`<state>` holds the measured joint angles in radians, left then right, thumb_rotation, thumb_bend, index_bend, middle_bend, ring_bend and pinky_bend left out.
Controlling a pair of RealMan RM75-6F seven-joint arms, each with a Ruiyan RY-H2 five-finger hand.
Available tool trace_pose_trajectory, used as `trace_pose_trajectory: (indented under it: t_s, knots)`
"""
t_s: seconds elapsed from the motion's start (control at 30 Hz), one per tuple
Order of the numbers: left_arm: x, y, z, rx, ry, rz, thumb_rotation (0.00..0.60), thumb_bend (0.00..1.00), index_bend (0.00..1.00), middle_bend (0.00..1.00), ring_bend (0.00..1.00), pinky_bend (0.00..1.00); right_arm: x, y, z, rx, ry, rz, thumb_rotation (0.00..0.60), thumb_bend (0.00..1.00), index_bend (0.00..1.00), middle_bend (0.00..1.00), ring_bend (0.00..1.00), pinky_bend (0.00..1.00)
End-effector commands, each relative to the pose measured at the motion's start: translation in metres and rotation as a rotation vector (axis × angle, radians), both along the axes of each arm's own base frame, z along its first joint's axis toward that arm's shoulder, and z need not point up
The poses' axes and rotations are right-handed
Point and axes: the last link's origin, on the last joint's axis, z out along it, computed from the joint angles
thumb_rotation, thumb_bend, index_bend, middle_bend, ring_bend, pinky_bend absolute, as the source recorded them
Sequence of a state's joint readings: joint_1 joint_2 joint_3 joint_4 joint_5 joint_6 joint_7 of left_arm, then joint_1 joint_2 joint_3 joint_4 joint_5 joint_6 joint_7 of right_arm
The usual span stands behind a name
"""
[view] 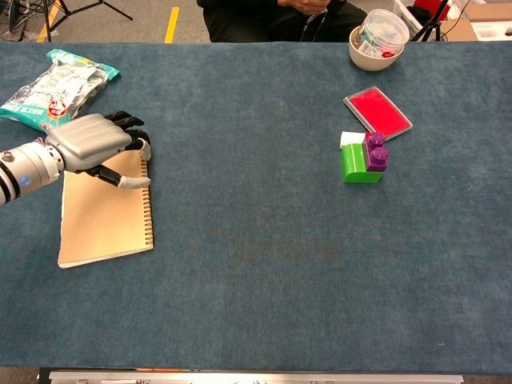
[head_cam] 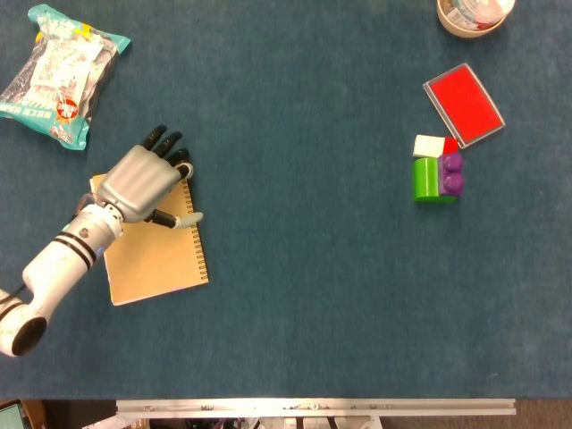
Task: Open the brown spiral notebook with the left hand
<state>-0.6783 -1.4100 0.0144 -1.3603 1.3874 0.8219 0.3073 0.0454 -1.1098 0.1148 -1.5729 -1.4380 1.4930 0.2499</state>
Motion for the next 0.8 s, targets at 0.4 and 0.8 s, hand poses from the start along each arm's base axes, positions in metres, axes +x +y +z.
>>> trace_pose_trajectory:
  t_s: [0.4, 0.8]
  knots:
    - [-0.043, -0.035, 0.065, 0.082, -0.164, 0.110, 0.600, 0.17, 0.28, 0.26, 0.16, 0.00, -0.001, -0.002, -0.003, 0.015, -0.005, 0.005, 0.600, 0.53, 0.38, 0.37, 0.28, 0.37]
    - [-0.087, -0.052, 0.068, 0.043, -0.137, 0.001, 0.600, 0.17, 0.21, 0.20, 0.12, 0.00, 0.008, -0.008, -0.007, 0.028, 0.000, 0.025, 0.600, 0.53, 0.38, 0.37, 0.28, 0.37]
